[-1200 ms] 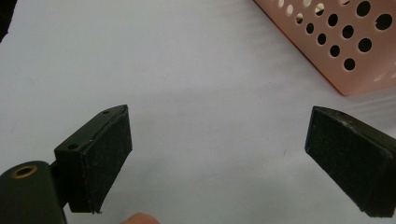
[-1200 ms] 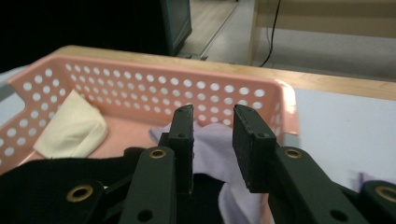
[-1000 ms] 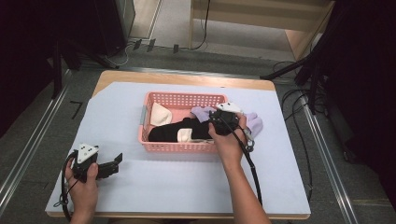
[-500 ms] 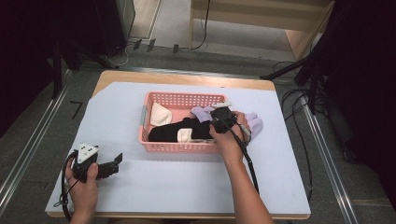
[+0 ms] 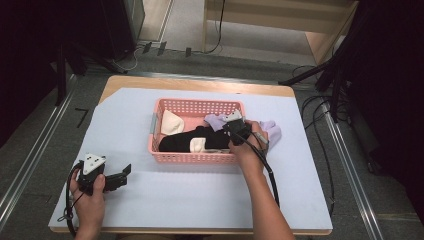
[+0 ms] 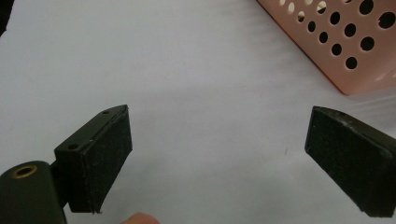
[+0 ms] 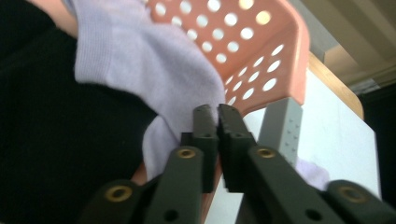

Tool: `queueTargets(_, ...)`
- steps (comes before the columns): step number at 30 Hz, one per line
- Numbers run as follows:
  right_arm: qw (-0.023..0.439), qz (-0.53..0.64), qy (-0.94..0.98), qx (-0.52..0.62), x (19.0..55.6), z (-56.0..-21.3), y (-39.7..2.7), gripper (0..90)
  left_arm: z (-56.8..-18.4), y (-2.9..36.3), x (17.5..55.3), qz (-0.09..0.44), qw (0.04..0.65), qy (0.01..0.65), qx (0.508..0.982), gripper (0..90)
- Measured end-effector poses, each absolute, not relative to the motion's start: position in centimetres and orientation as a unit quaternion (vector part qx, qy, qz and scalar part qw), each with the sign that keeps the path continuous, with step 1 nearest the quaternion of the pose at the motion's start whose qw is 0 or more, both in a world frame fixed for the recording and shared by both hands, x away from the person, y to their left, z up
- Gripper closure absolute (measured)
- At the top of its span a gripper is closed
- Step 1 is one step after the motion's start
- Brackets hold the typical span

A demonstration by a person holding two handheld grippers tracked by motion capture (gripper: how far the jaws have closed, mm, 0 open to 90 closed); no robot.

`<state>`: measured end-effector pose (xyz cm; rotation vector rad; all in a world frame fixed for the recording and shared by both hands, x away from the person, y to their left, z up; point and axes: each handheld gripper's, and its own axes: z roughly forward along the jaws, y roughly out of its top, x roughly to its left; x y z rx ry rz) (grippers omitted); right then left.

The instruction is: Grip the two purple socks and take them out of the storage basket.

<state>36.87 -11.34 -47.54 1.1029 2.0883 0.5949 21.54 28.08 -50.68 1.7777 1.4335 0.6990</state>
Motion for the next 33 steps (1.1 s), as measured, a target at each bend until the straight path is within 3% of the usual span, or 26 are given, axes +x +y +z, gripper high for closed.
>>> queueTargets(7,0.323,0.335,0.767,0.443,36.2,-47.5,-13.0,89.9,-50.7,28.0,21.6,0.273,0.364,0.558,0.694,8.1)
queueTargets(19,0.332,0.491,0.692,0.412,34.6,-44.4,-13.6,90.0,-50.7,28.0,21.6,0.274,0.363,0.556,0.696,8.1)
queueTargets(33,0.346,0.577,0.609,0.42,33.8,-41.1,-16.5,90.0,-50.7,28.0,21.6,0.274,0.363,0.555,0.696,8.2)
